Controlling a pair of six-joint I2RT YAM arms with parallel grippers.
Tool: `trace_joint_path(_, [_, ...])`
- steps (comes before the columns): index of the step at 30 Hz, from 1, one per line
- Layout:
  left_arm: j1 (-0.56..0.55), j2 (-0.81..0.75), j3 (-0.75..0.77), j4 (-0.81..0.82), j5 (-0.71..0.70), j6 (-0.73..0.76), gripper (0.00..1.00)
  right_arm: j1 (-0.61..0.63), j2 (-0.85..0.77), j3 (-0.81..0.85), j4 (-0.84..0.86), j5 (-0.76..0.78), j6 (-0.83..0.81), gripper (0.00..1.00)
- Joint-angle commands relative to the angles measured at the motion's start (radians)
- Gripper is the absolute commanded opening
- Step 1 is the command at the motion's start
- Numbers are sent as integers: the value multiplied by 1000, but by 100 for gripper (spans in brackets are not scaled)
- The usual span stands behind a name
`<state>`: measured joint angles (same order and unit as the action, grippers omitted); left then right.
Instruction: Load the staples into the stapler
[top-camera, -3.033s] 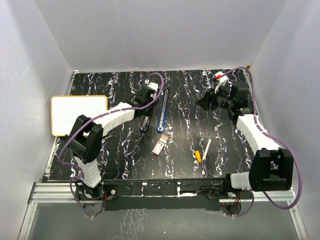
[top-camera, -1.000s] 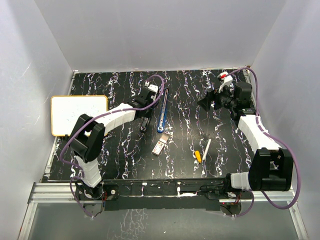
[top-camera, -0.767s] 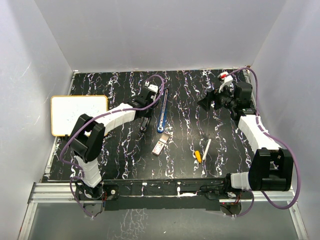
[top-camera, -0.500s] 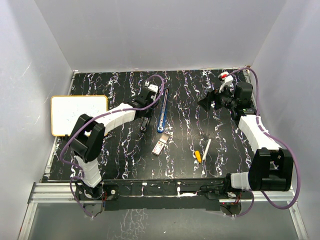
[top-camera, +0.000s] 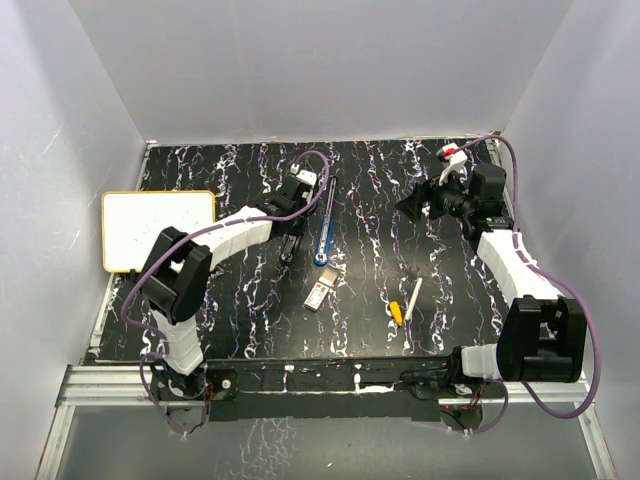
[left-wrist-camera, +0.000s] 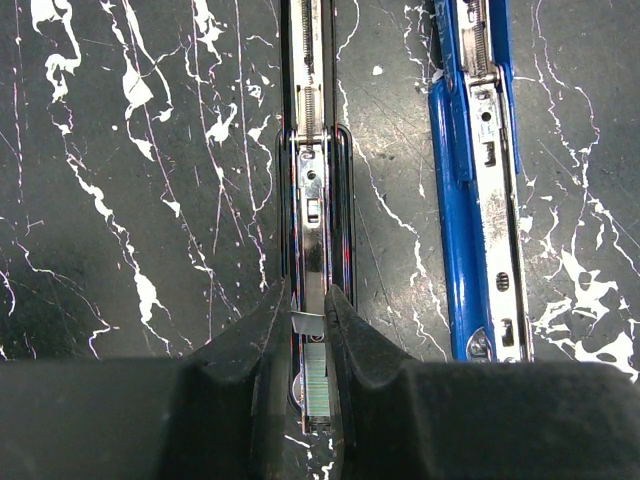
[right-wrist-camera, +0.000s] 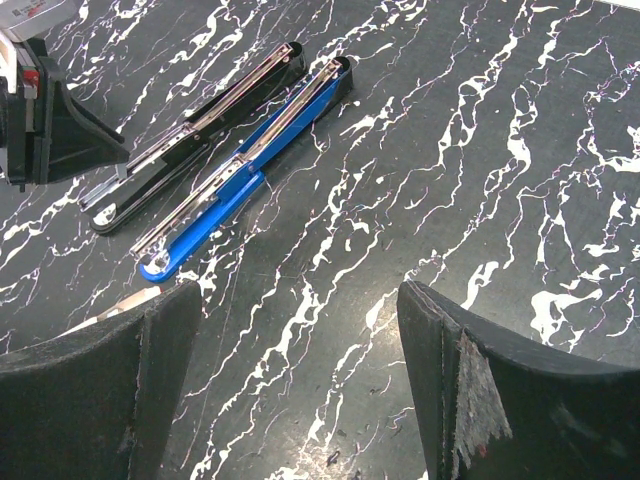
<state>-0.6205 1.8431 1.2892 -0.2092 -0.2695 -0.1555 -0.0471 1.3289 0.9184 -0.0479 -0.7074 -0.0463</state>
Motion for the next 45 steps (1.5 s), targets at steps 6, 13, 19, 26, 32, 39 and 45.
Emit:
trace_joint_path(6, [-13,-4,-4,5,1,6,0,-10,-16,-8,66,-18,12,82])
trace_joint_path(13, [-25,-10,3,13,-29,28,0,-11,-14,-9,69,-20,13,82])
trace_joint_path(19, [-35,-3,38,1,-110,49,0,-11,-14,-13,72,-24,15,82])
trace_joint_path(26, [-36,-19,34,-12,-77,5,0,-16,-16,-14,74,-25,16,82])
trace_joint_path(32, [-38,-21,33,-16,-69,-15,0,-19,-13,-15,75,-26,19,82])
trace_joint_path(39, [-38,-19,41,-30,-51,-36,0,-23,-14,-17,77,-27,19,82])
trace_joint_path(45, [-38,-12,34,-30,-56,-46,0,-24,-14,-18,77,-30,18,82])
